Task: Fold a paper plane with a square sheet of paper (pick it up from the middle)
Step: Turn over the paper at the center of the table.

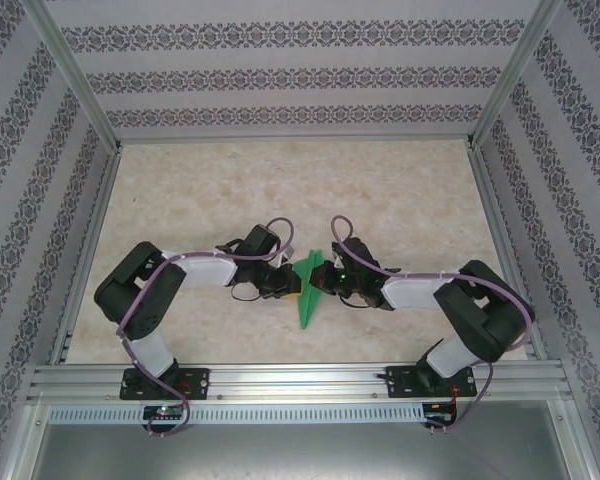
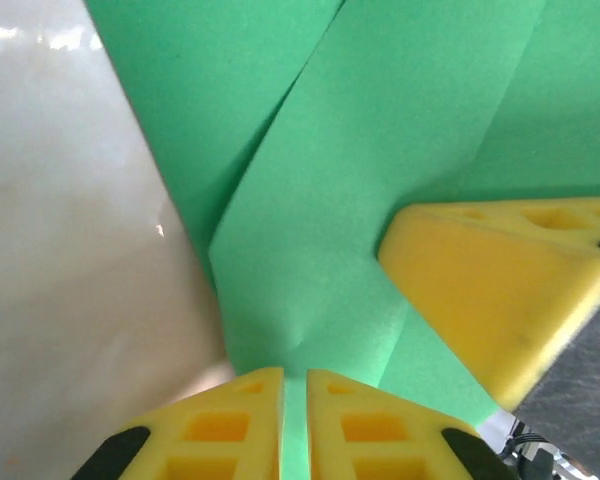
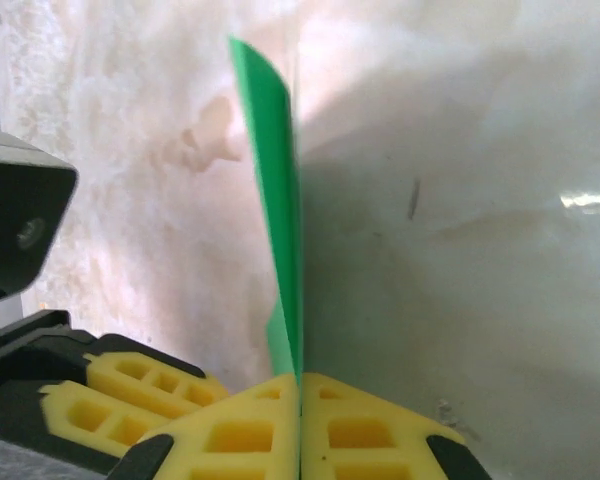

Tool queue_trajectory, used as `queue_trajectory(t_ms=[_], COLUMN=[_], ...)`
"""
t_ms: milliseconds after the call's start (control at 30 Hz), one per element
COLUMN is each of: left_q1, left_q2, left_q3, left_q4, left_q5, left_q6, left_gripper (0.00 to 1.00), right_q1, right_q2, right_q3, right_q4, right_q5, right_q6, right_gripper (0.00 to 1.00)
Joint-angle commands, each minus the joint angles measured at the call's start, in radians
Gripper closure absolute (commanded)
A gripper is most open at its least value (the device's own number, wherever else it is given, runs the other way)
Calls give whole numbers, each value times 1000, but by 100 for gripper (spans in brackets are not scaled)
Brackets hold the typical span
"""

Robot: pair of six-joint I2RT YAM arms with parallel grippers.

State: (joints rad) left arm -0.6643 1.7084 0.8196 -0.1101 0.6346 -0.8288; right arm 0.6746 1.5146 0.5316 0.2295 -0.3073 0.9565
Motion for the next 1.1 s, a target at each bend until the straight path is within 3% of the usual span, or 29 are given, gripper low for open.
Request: queue_trajectory(t_ms=[0,200,333,500,567,867,1000,1067], left_q1=[-14,-9,5,62,78,107,114,116], left_q2=[-140,-377,-528,-681,-725,-891,-915,-914], left_q3=[-7,11,-29,-128,-148,-200,-218,-220], left_q4=[-42,-285,-383,-402,-416,-489,-504,-517], left_q5=[-109,-468,-687,-795,-825,-919,-912,-908], left_q6=[-4,38,14,-39,-42,-13,12,25], left_gripper=[80,75,72,66,64,56,55,55], right_q1=[16,59,147,253,292,368,382,387], right_q2=[-99,-166,-20,253,354,728,808,802], right_q3=[83,424,739,982,1066,1380,1476,1485], right_q4=[-214,-902,-1386,-1688,-1729,-1663,-1614,-1543], right_q5=[92,445,777,974,987,813,716,638], right_q6=[-108,-283,-287,-224,-204,-205,-219,-236], right_gripper=[94,91,92,92,92,87,78,64])
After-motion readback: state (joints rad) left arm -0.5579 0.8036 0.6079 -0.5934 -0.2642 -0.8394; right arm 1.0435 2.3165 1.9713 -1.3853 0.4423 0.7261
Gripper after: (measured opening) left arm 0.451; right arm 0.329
